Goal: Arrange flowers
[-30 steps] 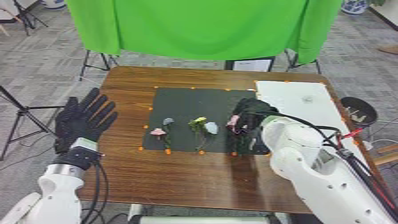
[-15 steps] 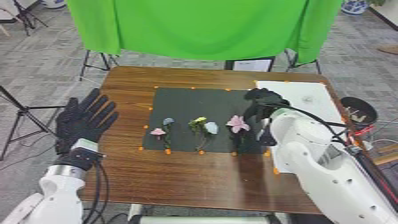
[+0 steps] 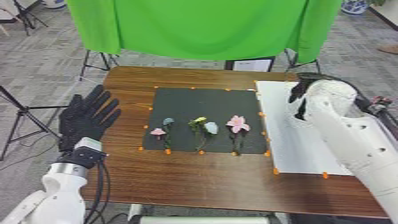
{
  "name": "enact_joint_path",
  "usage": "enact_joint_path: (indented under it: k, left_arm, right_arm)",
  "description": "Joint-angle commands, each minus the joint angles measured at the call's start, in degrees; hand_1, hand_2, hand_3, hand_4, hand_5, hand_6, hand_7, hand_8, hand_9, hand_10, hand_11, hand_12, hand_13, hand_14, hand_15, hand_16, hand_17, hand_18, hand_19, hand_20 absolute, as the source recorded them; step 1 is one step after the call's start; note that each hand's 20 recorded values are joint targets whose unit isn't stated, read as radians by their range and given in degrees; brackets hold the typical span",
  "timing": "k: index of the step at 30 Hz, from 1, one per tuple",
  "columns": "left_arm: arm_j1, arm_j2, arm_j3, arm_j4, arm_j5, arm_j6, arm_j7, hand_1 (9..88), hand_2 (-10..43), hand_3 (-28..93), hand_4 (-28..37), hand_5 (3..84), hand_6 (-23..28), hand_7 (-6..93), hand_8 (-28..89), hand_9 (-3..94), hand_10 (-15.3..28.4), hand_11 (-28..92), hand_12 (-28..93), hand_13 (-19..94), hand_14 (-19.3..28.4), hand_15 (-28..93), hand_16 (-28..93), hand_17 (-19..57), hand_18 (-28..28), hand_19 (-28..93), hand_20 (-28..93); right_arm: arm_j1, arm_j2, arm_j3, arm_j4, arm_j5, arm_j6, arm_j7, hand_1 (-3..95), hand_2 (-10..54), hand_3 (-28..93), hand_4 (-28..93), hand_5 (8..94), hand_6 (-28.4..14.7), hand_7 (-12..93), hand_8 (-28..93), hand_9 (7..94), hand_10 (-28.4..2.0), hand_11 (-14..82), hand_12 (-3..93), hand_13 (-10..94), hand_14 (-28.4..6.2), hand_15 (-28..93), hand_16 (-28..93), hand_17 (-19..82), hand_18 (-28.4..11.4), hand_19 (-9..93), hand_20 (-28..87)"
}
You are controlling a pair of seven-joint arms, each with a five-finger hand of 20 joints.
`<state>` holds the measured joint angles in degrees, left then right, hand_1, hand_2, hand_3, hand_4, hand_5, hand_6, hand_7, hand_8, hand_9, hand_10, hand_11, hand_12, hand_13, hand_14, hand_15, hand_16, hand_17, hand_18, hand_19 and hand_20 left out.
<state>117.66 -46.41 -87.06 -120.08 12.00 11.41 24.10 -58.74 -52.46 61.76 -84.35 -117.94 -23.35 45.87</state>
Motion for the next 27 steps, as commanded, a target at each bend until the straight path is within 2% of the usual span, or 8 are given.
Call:
enact_joint_path:
  k: [1, 5, 8, 12, 15, 21, 23, 27]
  left_arm:
    - [-0.52, 0.03, 0.29, -0.10, -0.22, -0.56, -0.31, 23.3, 13.9, 71, -28.3, 39.3, 7.6, 8.8, -7, 31.1, 13.0, 13, 11, 20, 15.6, 26, -4, -6.1, 14.1, 28, 9]
    - [-0.41, 0.18, 0.19, -0.16, 0.14, -0.83, -0.09, 23.2, 13.9, 71, -28.3, 39.3, 8.0, 8.4, -7, 30.8, 13.7, 13, 11, 20, 15.8, 26, -4, -6.0, 14.0, 28, 9]
    - [0.18, 0.20, -0.11, -0.40, 0.00, -0.53, 0.38, 23.2, 13.8, 71, -28.3, 39.4, 8.2, 8.4, -7, 30.8, 13.9, 13, 11, 20, 15.8, 26, -4, -6.0, 14.0, 28, 9]
    - [0.49, -0.24, -0.30, -0.44, -0.11, -0.40, 0.12, 23.2, 13.8, 71, -28.3, 39.4, 8.3, 8.2, -7, 30.9, 13.9, 13, 11, 20, 15.9, 26, -4, -6.0, 14.0, 28, 9]
    - [0.37, -0.56, -0.26, -0.31, 0.14, -0.92, -0.30, 23.2, 13.8, 71, -28.3, 39.4, 8.3, 8.2, -7, 30.9, 14.0, 14, 12, 20, 15.9, 26, -4, -6.0, 14.0, 28, 9]
    - [0.04, -0.95, -0.24, -0.16, 0.18, -1.02, -0.67, 23.4, 13.9, 71, -28.3, 39.6, 8.4, 8.4, -7, 31.1, 14.1, 14, 12, 20, 16.0, 26, -4, -6.1, 14.0, 28, 9]
    - [-0.07, -0.96, -0.26, -0.11, 0.24, -0.96, -0.72, 23.4, 13.9, 71, -28.3, 39.6, 8.4, 8.5, -7, 31.1, 14.2, 14, 12, 20, 16.0, 26, -4, -6.1, 14.0, 28, 9]
    - [-0.03, -1.22, -0.12, -0.08, 0.13, -0.93, -0.84, 23.5, 13.9, 71, -28.3, 39.6, 8.4, 8.5, -7, 31.2, 14.1, 14, 12, 20, 16.0, 26, -4, -6.0, 14.0, 28, 9]
  right_arm:
    - [9.46, -0.29, -4.09, 9.15, 2.64, -5.61, 2.52, 38.0, -9.5, 77, -26, 32.3, -9.1, 8, -9, 28.0, -22.1, 7.6, 7.6, 53, -16.6, 53, 15, 33, -23.3, 82, 27]
    - [11.04, -0.01, -5.40, 12.70, 4.03, -6.78, 4.06, 37.4, -9.1, 77, -26, 32.3, -9.0, 8, -9, 28.2, -22.3, 7.9, 7.6, 53, -16.7, 53, 15, 33, -23.4, 82, 27]
    - [10.17, 0.24, -4.47, 12.66, 4.39, -8.05, 3.64, 37.4, -8.9, 77, -26, 32.5, -9.1, 8, -9, 28.7, -22.0, 8.3, 7.7, 54, -16.4, 53, 15, 33, -23.6, 82, 27]
    - [9.67, -0.15, -4.08, 12.87, 6.43, -12.88, 3.31, 39.1, -8.5, 78, -26, 34.3, -8.4, 9, -10, 33.1, -19.0, 9.8, 7.7, 55, -16.1, 52, 15, 33, -23.7, 83, 27]
    - [9.61, -0.98, -4.45, 13.85, 8.34, -17.31, 3.60, 40.7, -6.2, 77, -27, 41.7, -6.2, 11, -11, 41.0, -16.6, 10.1, 8.1, 55, -15.8, 50, 15, 33, -23.7, 82, 28]
    - [7.38, -1.05, -5.23, 12.62, 5.14, -15.17, -0.11, 46.2, -3.1, 77, -27, 46.0, -4.5, 13, -12, 44.7, -13.4, 11.0, 8.5, 59, -14.1, 45, 15, 33, -23.6, 82, 28]
    - [6.65, -0.84, -5.29, 11.95, 3.82, -14.22, -1.19, 47.5, -2.9, 77, -28, 48.8, -3.4, 14, -12, 48.6, -10.9, 12.1, 8.6, 61, -13.2, 44, 16, 34, -23.1, 82, 29]
    - [4.50, -0.31, -5.36, 10.60, 1.41, -10.20, -2.79, 50.2, -3.5, 75, -28, 55.5, -1.7, 16, -13, 58.2, -10.1, 13.1, 10.7, 65, -11.4, 42, 23, 34, -22.2, 82, 30]
